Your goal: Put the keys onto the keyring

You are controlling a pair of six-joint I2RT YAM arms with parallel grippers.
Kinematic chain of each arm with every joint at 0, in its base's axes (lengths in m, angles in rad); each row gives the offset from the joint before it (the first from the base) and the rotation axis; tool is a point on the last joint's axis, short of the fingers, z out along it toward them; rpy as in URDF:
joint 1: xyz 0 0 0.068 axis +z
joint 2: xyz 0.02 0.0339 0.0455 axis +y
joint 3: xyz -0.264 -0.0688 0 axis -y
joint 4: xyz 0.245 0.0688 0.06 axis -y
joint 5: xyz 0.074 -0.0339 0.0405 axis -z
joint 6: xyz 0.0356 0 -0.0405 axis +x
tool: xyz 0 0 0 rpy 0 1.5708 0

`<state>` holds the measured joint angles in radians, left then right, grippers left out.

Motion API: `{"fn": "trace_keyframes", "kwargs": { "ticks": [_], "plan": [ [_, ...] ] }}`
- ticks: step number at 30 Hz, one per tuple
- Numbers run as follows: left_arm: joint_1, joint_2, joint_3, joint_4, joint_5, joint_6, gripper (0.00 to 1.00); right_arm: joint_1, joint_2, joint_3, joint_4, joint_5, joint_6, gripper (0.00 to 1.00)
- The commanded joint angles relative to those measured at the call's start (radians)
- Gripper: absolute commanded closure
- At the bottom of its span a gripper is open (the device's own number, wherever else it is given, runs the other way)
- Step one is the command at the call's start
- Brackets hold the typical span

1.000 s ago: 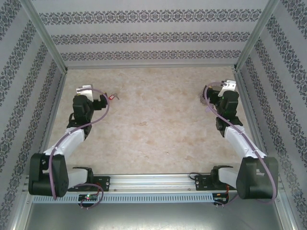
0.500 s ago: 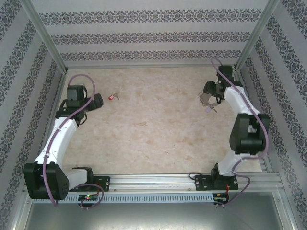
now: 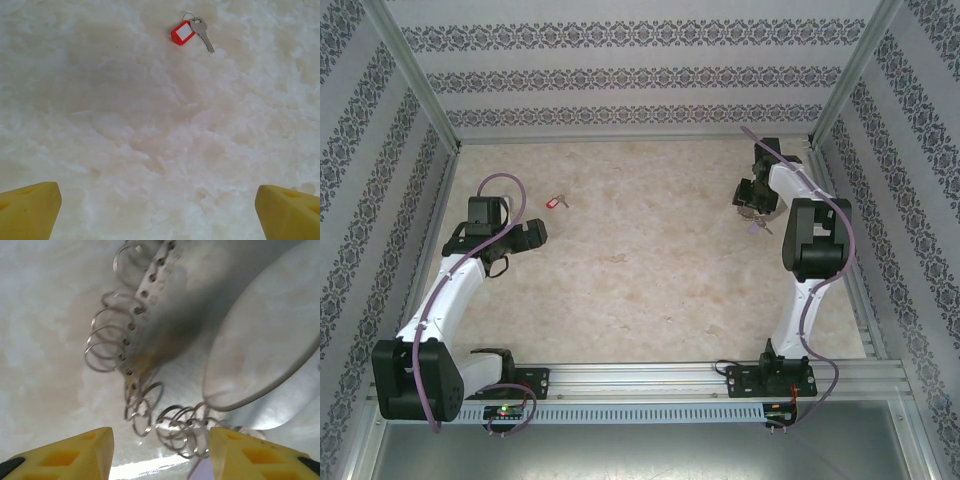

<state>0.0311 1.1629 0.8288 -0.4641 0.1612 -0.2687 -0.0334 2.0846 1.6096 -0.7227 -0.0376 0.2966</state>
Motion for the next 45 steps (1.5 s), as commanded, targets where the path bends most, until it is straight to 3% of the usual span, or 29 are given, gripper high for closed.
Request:
{"fn": "trace_keyframes", "kwargs": {
  "ticks": [1,6,13,25,30,35,45],
  "plan": [
    [-0.002,-0.003,0.004,0.018,-0.003,0.019,0.00,0.027,0.046,0.063,-0.037,0.008,-0.026,0.51],
    [-0.006,-0.008,0.000,0.025,0.005,0.011,0.00,0.027,0.115,0.147,-0.091,0.053,-0.036,0.56],
    [-0.011,-0.016,0.001,0.018,-0.011,0.012,0.00,0.023,0.136,0.108,-0.048,0.042,-0.050,0.61],
    [-0.031,-0.027,0.002,0.009,-0.014,0.002,0.00,0.035,0.084,0.096,-0.022,0.034,-0.116,0.99],
    [-0.037,-0.032,0.004,0.018,-0.006,0.002,0.00,0.076,0.001,0.030,-0.011,0.010,-0.116,1.00],
    [-0.043,-0.046,-0.003,0.019,-0.010,-0.003,0.00,0.183,-0.157,-0.127,0.041,-0.028,-0.100,1.00],
    [-0.072,-0.031,-0.016,0.053,0.043,-0.016,0.00,0.594,-0.305,-0.349,0.141,-0.120,-0.224,1.00]
  ]
}}
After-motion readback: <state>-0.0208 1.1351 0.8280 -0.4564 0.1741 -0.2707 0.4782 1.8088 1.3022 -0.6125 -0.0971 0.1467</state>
